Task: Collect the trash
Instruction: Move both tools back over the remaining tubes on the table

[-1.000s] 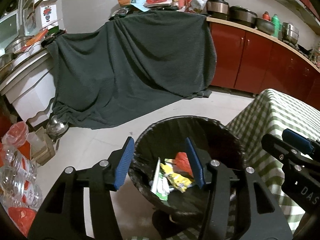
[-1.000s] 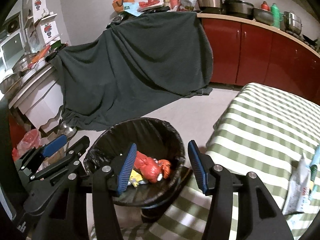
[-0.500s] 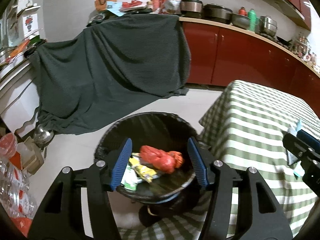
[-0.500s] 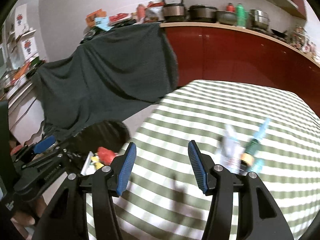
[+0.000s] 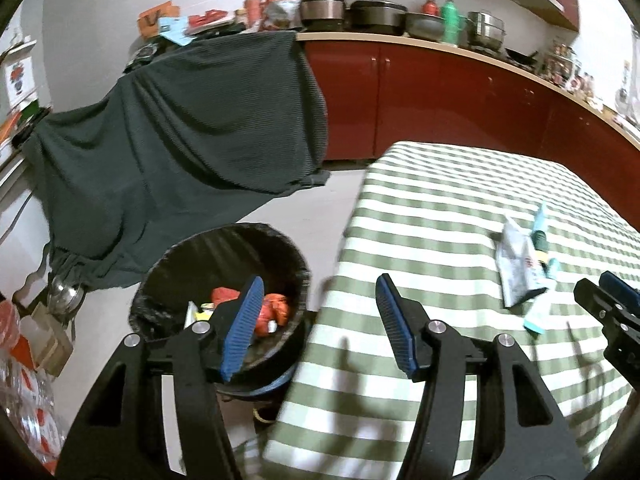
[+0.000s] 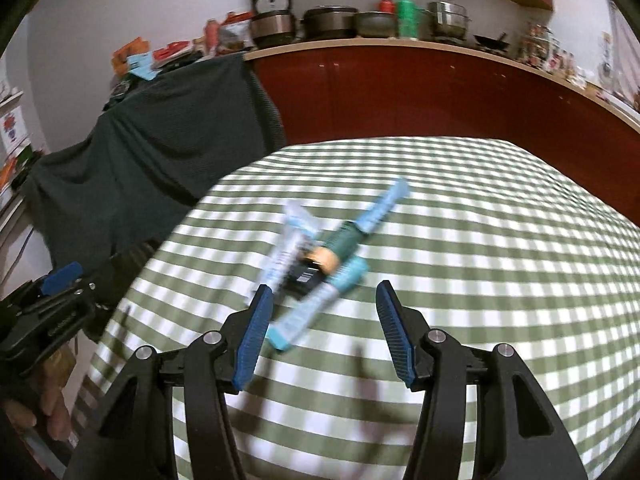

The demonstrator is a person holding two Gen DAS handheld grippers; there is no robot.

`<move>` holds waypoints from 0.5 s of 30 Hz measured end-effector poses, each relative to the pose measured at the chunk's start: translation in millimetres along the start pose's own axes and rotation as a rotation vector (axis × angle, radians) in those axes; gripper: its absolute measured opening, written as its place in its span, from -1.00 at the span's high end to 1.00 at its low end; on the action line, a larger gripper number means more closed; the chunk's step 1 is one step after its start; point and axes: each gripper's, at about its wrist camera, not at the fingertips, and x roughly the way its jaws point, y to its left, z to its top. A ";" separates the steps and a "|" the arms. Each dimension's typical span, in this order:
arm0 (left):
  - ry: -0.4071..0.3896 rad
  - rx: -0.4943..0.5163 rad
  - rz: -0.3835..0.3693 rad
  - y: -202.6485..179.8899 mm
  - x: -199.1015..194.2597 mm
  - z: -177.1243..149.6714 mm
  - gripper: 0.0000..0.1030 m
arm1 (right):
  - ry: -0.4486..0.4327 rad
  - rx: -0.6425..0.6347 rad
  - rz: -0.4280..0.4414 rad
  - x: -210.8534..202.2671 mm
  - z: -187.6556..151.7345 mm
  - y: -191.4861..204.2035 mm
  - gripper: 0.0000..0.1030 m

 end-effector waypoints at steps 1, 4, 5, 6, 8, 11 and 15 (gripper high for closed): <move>0.000 0.010 -0.006 -6.2 -0.3 0.3 -0.11 | 0.000 0.009 -0.007 -0.6 -0.7 -6.0 -0.04; -0.002 0.037 -0.023 -22.0 -1.2 0.9 -0.11 | -0.002 0.033 -0.031 -5.0 -5.5 -23.6 -0.04; -0.002 0.046 -0.028 -27.4 -1.0 1.9 -0.11 | -0.004 0.038 -0.040 -5.4 -5.9 -28.2 -0.04; -0.002 0.055 -0.037 -34.2 -1.0 2.2 -0.11 | -0.005 0.044 -0.052 -6.5 -7.5 -34.1 -0.04; 0.000 0.068 -0.048 -43.5 -1.6 2.0 -0.12 | -0.004 0.059 -0.064 -7.1 -8.8 -44.1 -0.04; 0.000 0.088 -0.067 -59.6 -1.7 3.8 -0.12 | -0.002 0.085 -0.080 -7.6 -10.0 -60.3 -0.04; 0.000 0.115 -0.093 -81.6 -1.8 7.5 -0.12 | 0.001 0.114 -0.097 -7.6 -8.8 -78.6 -0.04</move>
